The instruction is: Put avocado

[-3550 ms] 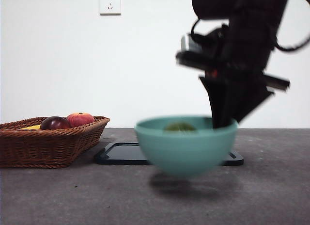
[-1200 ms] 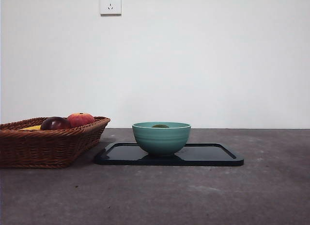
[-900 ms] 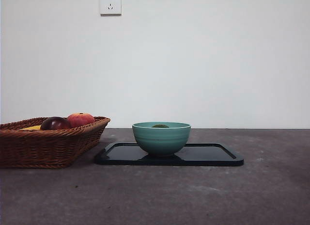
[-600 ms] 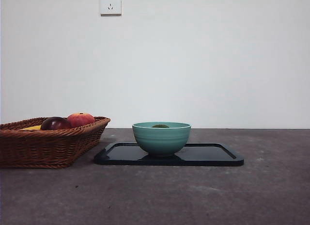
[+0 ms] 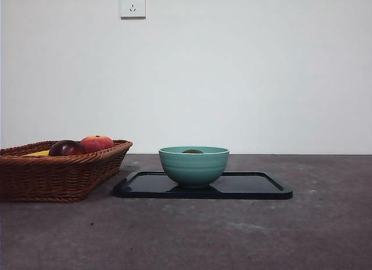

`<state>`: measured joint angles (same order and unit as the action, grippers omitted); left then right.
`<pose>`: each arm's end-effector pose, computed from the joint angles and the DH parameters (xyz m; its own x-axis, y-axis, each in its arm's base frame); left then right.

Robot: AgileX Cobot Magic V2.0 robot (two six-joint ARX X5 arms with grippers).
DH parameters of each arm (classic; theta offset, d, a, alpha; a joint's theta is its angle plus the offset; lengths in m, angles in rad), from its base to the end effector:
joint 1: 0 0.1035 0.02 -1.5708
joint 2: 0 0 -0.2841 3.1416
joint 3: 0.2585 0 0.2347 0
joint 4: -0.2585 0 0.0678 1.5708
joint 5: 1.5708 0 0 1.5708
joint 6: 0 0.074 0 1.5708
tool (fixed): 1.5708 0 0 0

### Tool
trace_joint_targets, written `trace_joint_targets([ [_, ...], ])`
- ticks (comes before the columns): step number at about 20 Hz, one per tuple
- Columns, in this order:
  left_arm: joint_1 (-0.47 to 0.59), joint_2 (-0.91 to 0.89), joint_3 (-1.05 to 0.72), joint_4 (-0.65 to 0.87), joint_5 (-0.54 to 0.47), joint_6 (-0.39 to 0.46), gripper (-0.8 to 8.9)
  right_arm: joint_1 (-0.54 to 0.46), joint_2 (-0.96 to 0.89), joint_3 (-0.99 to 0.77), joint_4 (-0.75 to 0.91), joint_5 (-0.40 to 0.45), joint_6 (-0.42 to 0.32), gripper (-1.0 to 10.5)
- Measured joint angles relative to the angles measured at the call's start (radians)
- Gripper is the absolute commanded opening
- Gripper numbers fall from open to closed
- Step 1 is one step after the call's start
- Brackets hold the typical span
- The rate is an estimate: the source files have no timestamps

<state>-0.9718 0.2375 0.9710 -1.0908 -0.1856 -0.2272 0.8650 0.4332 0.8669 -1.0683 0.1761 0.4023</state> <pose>0.0135 0.0045 0.3177 0.6715 -0.6564 -0.3437 0.6515 0.7441 -0.1481 0.0463 0.0343 0.2892 0.6476 0.4898 -0.5837 -0.4547 0.8631 0.2197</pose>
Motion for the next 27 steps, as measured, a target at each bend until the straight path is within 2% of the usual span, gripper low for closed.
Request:
trace_joint_targets([
  [1,0.000,0.000,0.000,0.000,0.000,0.000,3.34,0.000,0.000,0.000,-0.002,0.000,0.000,3.9],
  [2,0.000,0.000,0.000,0.000,0.000,0.000,1.90,0.000,0.000,0.000,-0.005,0.000,0.006,1.8],
  [3,0.000,0.000,0.000,0.000,0.000,0.000,-0.04,0.000,0.000,0.000,-0.005,0.000,0.007,-0.1],
  [4,0.000,0.000,0.000,0.000,0.000,0.000,0.18,0.000,0.000,0.000,-0.005,0.001,0.007,0.2],
  [20,0.017,0.000,0.000,0.001,0.000,0.000,0.19,0.000,0.000,0.000,-0.004,0.005,0.007,0.2],
  [22,0.098,0.000,0.000,0.002,0.000,0.000,0.19,0.000,0.000,0.000,-0.004,0.004,0.007,0.2],
  [27,0.455,0.000,-0.034,0.019,0.000,0.023,0.19,0.000,0.000,0.000,-0.004,0.005,0.007,0.2],
])
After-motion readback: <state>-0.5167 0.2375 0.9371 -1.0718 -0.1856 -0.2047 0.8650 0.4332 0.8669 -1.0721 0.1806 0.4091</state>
